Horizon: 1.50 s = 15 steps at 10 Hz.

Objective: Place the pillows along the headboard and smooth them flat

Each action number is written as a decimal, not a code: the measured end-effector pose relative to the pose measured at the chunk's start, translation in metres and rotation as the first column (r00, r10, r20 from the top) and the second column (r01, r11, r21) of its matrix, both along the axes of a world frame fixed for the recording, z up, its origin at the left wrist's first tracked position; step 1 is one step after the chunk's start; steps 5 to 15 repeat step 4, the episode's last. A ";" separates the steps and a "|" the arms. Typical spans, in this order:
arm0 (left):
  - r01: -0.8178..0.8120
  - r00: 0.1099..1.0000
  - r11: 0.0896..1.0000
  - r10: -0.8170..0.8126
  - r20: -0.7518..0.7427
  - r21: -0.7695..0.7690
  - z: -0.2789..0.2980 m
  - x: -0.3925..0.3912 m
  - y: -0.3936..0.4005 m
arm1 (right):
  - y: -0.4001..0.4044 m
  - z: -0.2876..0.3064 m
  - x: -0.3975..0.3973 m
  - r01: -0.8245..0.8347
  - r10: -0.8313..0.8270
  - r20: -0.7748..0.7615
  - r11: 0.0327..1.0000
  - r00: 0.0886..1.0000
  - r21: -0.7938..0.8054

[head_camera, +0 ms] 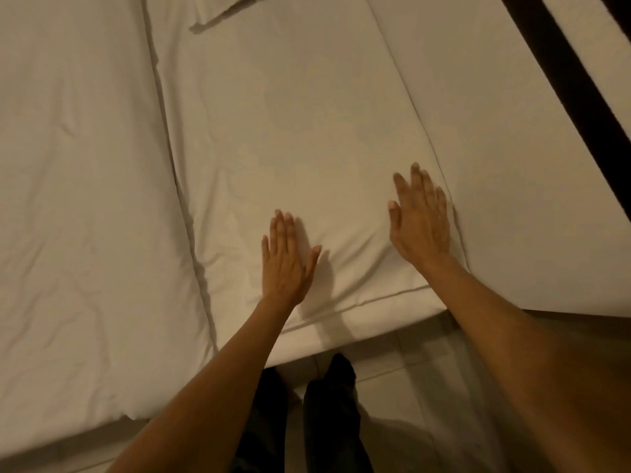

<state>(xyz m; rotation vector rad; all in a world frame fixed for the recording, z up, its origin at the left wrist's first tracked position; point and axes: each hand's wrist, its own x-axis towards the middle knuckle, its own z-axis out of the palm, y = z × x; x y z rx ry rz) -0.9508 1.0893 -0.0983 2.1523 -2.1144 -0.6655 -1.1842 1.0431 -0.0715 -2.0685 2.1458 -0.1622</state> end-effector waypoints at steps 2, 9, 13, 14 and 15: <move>0.087 0.988 0.985 -0.105 0.113 0.152 -0.020 0.005 0.002 | 0.002 -0.030 -0.020 -0.086 0.087 -0.008 0.992 0.996 0.091; 0.002 0.972 0.963 -0.065 0.224 0.271 -0.016 0.056 0.054 | 0.027 -0.020 -0.058 -0.006 0.019 -0.071 0.983 0.997 0.183; 0.002 0.972 0.963 -0.065 0.224 0.271 -0.016 0.056 0.054 | 0.027 -0.020 -0.058 -0.006 0.019 -0.071 0.983 0.997 0.183; 0.002 0.972 0.963 -0.065 0.224 0.271 -0.016 0.056 0.054 | 0.027 -0.020 -0.058 -0.006 0.019 -0.071 0.983 0.997 0.183; 0.002 0.972 0.963 -0.065 0.224 0.271 -0.016 0.056 0.054 | 0.027 -0.020 -0.058 -0.006 0.019 -0.071 0.983 0.997 0.183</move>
